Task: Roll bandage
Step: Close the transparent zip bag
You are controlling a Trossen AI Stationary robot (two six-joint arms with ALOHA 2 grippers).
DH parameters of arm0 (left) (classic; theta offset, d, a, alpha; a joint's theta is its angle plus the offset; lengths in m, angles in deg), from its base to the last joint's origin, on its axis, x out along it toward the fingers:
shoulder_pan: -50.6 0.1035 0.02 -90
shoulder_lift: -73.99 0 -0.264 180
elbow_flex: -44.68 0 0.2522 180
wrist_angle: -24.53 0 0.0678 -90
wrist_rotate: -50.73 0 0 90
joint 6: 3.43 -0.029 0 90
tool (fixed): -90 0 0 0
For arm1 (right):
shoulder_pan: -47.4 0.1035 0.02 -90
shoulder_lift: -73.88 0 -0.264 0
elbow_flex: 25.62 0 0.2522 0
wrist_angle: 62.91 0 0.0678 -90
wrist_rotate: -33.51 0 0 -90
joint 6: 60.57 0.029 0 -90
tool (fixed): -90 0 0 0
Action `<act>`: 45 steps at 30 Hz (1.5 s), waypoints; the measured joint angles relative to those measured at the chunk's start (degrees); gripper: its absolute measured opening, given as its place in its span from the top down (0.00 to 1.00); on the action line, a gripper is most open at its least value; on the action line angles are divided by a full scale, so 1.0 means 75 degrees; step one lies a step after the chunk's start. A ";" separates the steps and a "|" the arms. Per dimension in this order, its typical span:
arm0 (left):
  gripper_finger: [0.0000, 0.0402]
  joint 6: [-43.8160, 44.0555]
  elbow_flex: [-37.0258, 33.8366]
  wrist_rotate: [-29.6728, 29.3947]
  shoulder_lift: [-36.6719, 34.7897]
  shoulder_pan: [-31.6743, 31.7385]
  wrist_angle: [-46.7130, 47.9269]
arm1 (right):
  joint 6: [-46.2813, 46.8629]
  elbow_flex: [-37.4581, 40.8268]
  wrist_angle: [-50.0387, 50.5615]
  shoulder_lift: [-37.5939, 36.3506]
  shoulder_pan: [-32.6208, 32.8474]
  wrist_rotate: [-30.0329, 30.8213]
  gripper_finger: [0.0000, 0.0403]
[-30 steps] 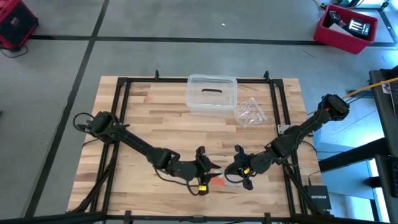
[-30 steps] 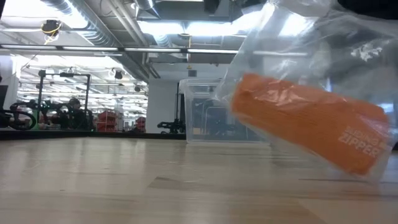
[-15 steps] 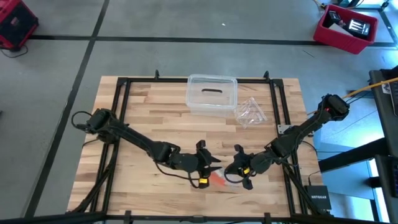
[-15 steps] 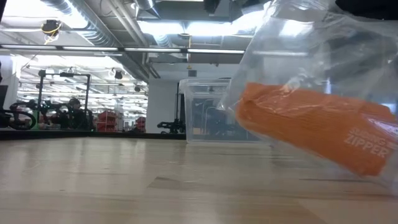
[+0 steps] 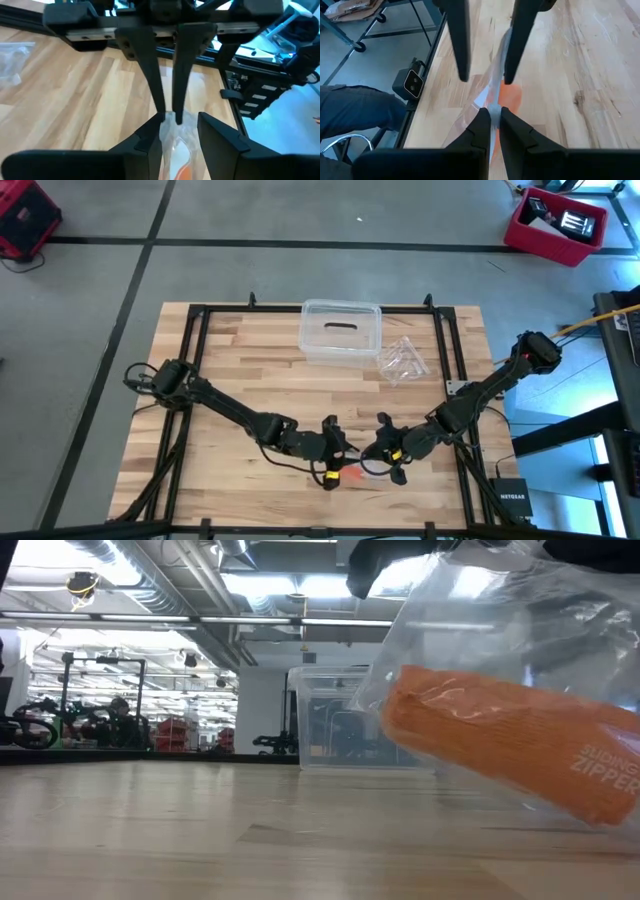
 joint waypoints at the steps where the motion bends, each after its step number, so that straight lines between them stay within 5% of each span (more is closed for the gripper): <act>1: 0.73 -0.0003 0.0000 -0.0011 -0.0005 0.0003 0.0001 | 0.0000 0.0000 -0.0001 0.0000 0.0000 0.0000 0.92; 15: 0.85 -0.0256 0.0003 -0.0104 0.0103 0.0152 -0.0067 | 0.0000 0.0000 -0.0034 0.0000 0.0000 0.0142 0.92; 21: 0.98 -0.0748 0.0003 -0.0328 0.0120 0.0090 -0.0009 | 0.0015 0.0000 -0.0028 0.0000 0.0000 0.0274 0.92; 36: 1.00 -0.1297 0.0009 -0.0848 0.0117 -0.0079 0.0071 | 0.0396 0.0003 -0.0236 0.0000 0.0000 0.0391 0.91; 45: 1.00 -0.1606 0.0009 -0.0895 0.0120 -0.0114 0.0066 | 0.0606 0.0000 0.0406 -0.0749 0.0000 0.0069 0.68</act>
